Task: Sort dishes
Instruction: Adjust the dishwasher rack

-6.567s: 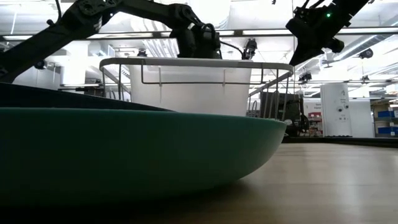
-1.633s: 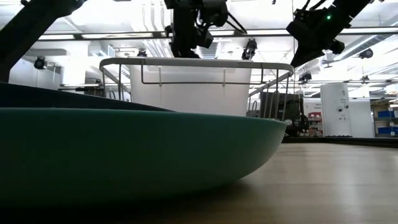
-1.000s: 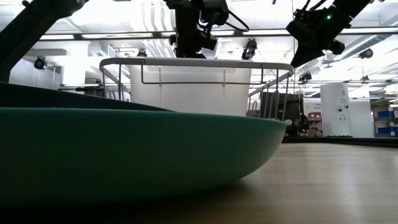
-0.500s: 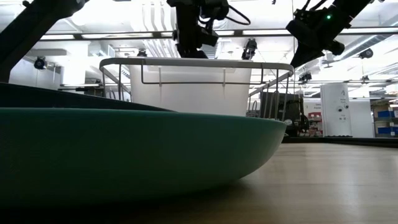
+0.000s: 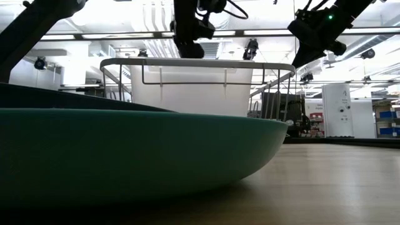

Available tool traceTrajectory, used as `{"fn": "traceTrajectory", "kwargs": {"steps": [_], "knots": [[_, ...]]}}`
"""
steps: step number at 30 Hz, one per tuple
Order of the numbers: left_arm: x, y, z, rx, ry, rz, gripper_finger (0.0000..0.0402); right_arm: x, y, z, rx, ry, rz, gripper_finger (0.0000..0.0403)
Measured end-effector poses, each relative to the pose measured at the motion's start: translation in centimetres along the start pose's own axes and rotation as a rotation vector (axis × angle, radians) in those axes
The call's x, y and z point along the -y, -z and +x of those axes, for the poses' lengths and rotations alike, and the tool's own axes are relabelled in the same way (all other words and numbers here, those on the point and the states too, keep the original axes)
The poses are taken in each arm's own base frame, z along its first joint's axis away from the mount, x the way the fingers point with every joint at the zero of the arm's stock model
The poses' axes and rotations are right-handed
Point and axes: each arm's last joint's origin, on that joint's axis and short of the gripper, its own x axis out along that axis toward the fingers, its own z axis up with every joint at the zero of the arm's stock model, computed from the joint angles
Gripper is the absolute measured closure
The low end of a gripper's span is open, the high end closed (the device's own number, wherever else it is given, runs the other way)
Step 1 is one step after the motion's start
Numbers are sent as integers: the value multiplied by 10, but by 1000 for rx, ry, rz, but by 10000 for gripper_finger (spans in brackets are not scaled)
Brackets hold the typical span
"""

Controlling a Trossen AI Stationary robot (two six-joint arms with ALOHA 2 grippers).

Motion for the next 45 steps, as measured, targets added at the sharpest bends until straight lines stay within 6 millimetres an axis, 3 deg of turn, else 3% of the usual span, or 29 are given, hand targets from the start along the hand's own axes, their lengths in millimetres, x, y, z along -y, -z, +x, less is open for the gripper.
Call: {"fn": "traceTrajectory", "kwargs": {"steps": [7, 11, 16, 21, 26, 34, 45], "knots": [[-14, 17, -30, -48, 128, -17, 144, 0, 5, 3, -13, 6, -25, 403], [-11, 27, -44, -46, 280, -67, 147, -1, 13, 10, -18, 9, -29, 403], [-5, 43, -68, -22, 350, -37, 162, -2, 19, 14, -18, 8, -41, 403], [5, 69, -97, -2, 534, 53, 201, -1, 19, 14, -18, 8, -53, 403], [26, 107, -117, 10, 605, 94, 277, -1, 19, 14, -17, 8, -68, 403], [51, 161, -110, 123, 654, -42, 393, -2, 19, 14, -19, 3, -68, 403], [76, 197, -79, 333, 563, -170, 400, -2, 19, 14, -21, 1, -57, 403]]}}
